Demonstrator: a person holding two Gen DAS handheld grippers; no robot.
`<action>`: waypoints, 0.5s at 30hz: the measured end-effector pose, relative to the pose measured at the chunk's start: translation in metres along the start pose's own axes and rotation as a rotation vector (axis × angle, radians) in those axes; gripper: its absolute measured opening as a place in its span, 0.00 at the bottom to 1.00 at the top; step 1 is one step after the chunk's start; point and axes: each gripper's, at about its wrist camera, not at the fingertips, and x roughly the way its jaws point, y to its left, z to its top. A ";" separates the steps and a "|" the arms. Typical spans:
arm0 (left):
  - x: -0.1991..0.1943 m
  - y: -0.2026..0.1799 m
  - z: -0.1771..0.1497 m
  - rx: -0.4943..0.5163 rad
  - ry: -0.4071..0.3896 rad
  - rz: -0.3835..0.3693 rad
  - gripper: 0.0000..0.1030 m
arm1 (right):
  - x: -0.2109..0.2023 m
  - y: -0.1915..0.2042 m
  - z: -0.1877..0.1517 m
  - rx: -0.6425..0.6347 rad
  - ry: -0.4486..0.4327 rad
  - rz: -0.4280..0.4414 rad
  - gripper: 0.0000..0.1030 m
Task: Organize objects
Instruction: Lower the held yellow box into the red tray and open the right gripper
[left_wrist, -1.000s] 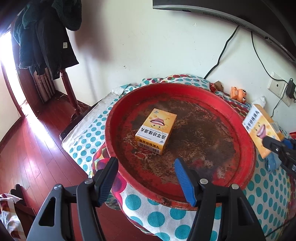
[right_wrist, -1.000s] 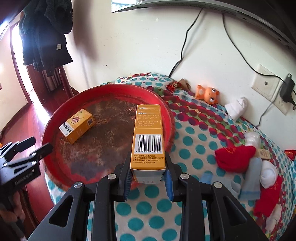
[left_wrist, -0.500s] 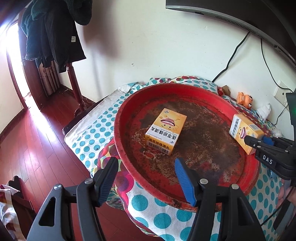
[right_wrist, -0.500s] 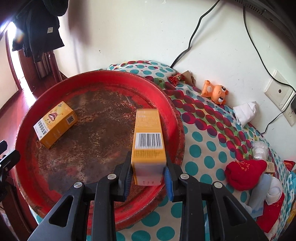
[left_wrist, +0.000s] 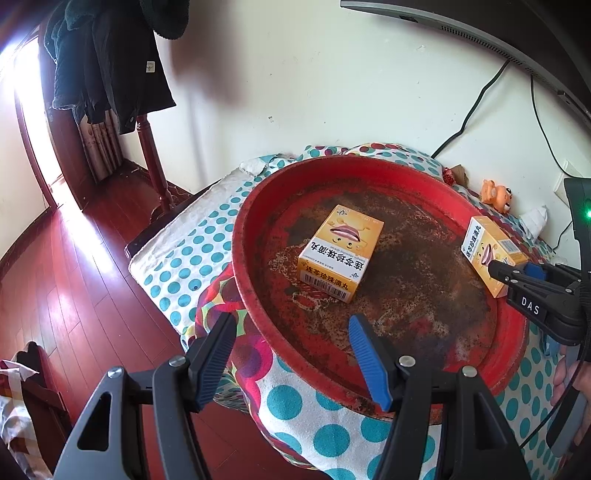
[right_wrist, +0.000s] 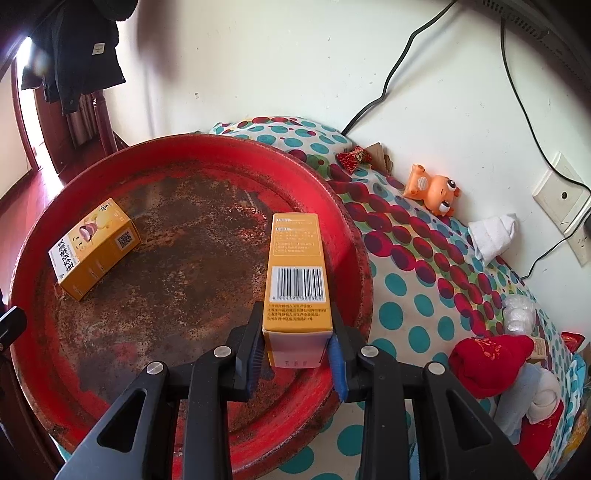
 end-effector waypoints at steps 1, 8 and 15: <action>0.000 0.000 0.000 -0.001 0.001 0.000 0.63 | -0.001 0.000 0.000 -0.002 -0.006 0.001 0.40; 0.004 -0.001 -0.001 0.003 0.014 0.002 0.63 | -0.018 0.002 -0.002 -0.016 -0.052 0.004 0.56; 0.005 -0.004 -0.002 0.014 0.019 0.000 0.63 | -0.048 -0.009 -0.019 0.038 -0.085 0.043 0.61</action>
